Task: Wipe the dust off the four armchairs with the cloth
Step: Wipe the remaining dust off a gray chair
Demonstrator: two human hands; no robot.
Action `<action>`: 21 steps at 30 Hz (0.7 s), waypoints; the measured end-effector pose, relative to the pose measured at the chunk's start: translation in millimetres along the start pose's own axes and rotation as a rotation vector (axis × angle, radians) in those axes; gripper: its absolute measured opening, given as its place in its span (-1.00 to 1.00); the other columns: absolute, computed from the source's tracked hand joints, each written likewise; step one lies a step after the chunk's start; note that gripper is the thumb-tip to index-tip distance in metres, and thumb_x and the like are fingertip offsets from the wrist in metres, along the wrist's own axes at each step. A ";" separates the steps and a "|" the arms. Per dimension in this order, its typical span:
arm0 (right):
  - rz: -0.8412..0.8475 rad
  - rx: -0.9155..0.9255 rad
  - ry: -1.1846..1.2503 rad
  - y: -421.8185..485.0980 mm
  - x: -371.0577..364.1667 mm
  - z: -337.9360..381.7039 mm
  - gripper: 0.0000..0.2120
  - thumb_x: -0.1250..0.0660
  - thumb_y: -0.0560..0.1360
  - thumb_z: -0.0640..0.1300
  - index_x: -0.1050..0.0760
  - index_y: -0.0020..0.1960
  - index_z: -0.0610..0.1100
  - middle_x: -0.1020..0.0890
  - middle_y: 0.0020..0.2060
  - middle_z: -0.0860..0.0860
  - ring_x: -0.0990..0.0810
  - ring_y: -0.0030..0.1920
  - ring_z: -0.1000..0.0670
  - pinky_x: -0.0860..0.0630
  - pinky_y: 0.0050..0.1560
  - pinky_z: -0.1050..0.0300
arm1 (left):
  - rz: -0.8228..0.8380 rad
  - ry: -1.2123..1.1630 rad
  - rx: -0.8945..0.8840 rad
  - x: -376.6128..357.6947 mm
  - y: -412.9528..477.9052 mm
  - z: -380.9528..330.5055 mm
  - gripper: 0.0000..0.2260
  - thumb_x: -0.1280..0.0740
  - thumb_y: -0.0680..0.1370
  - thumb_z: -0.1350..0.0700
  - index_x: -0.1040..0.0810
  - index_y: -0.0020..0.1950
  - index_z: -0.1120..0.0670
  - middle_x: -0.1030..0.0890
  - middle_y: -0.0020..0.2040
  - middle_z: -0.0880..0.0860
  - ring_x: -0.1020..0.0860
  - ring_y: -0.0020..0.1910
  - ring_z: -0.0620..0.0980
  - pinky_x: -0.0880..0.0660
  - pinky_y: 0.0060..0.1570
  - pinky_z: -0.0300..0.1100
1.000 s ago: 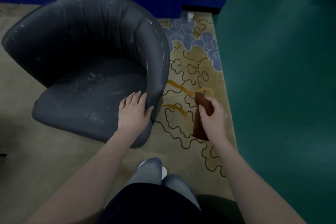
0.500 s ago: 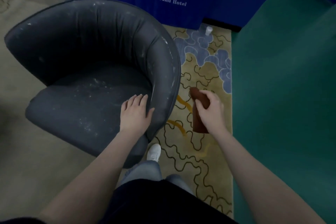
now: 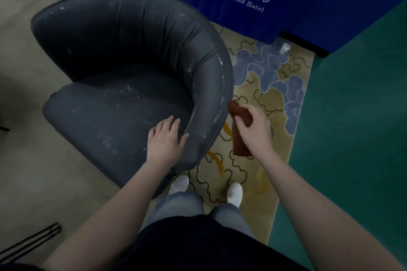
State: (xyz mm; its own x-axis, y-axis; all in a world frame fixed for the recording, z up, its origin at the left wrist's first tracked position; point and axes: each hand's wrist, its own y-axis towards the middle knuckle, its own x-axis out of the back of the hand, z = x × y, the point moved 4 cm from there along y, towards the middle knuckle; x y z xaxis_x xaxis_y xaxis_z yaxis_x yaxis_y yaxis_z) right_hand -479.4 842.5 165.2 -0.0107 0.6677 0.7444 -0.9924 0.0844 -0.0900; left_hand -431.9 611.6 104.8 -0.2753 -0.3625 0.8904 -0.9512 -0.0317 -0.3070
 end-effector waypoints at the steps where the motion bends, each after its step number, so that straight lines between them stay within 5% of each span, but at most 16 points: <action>1: 0.017 0.022 -0.003 6.7 1.1 -2.8 -0.74 -0.34 0.55 -0.16 -0.53 0.24 -0.07 -0.56 0.08 0.02 -0.47 0.07 0.08 -0.31 0.09 0.24 | -0.006 -0.007 0.028 -1.8 -0.3 -2.7 -0.49 -0.13 0.66 -0.13 -0.22 0.57 0.05 -0.21 0.58 0.05 -0.18 0.54 0.06 -0.11 0.47 0.02; 15: 0.272 0.323 -0.034 92.7 70.1 -85.1 -0.74 -0.34 0.54 -0.19 -0.55 0.23 -0.11 -0.58 0.11 -0.02 -0.51 0.14 -0.02 -0.36 0.15 0.15 | -0.152 -0.215 0.595 -74.9 -46.6 -90.0 -0.48 -0.18 0.65 -0.12 -0.27 0.55 0.10 -0.25 0.56 0.12 -0.22 0.52 0.14 -0.22 0.42 0.11; 21: 0.402 0.422 -0.070 108.6 59.5 -78.3 -0.74 -0.33 0.56 -0.18 -0.53 0.25 -0.10 -0.55 0.13 -0.01 -0.41 0.09 0.08 -0.26 0.14 0.20 | -0.218 -0.256 0.787 -88.6 -69.3 -99.5 -0.45 -0.22 0.63 -0.13 -0.27 0.55 0.11 -0.27 0.55 0.13 -0.25 0.50 0.15 -0.26 0.40 0.10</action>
State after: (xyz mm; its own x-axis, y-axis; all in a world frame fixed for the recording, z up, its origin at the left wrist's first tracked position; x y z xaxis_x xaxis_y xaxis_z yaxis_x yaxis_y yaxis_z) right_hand -578.1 949.3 147.9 -0.3905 0.5347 0.7494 -0.8714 -0.4772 -0.1135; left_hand -355.5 738.6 80.6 0.0329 -0.4695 0.8823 -0.5790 -0.7285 -0.3662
